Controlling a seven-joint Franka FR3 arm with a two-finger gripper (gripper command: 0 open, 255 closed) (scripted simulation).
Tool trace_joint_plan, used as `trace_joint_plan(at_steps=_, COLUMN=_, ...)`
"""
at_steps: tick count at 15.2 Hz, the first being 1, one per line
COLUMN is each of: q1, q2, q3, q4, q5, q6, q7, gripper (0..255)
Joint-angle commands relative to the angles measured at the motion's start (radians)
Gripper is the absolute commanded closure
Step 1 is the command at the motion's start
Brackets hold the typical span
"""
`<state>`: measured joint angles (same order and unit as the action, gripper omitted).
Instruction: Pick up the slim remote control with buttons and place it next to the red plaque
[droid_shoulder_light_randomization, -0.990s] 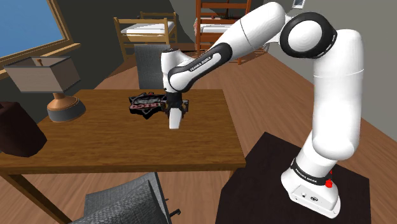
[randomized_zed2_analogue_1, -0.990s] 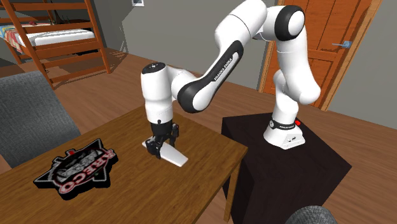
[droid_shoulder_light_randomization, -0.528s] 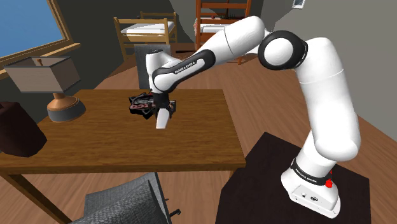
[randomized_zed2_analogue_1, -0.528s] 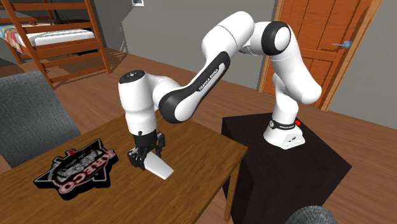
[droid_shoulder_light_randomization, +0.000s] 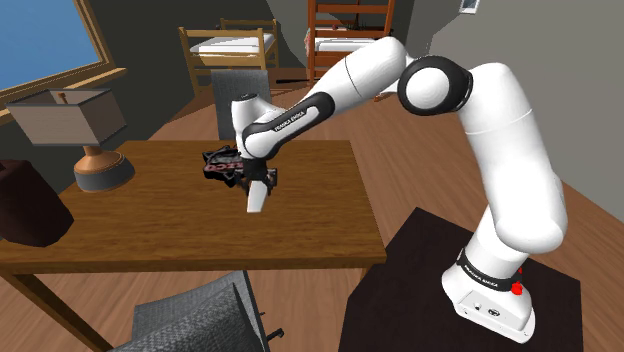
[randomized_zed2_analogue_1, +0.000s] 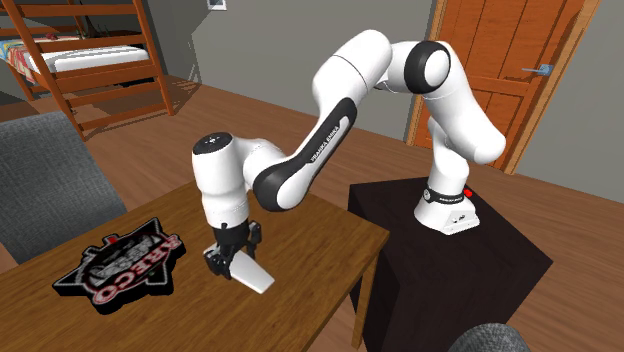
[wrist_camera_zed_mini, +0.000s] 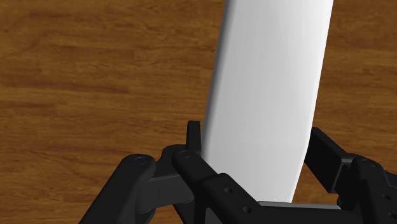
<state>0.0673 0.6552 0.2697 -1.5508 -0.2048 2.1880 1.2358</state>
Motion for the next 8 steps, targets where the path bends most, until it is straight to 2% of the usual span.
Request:
trace_joint_plan(at_steps=1, q1=0.001, q2=0.016, q3=-0.003, q4=-0.002, q5=-0.004, q6=0.018, q7=0.001, gripper=255)
trace_joint_plan(at_steps=8, q1=0.008, q2=0.067, q3=-0.014, q4=-0.008, q5=-0.018, q6=0.075, q7=0.009, gripper=255)
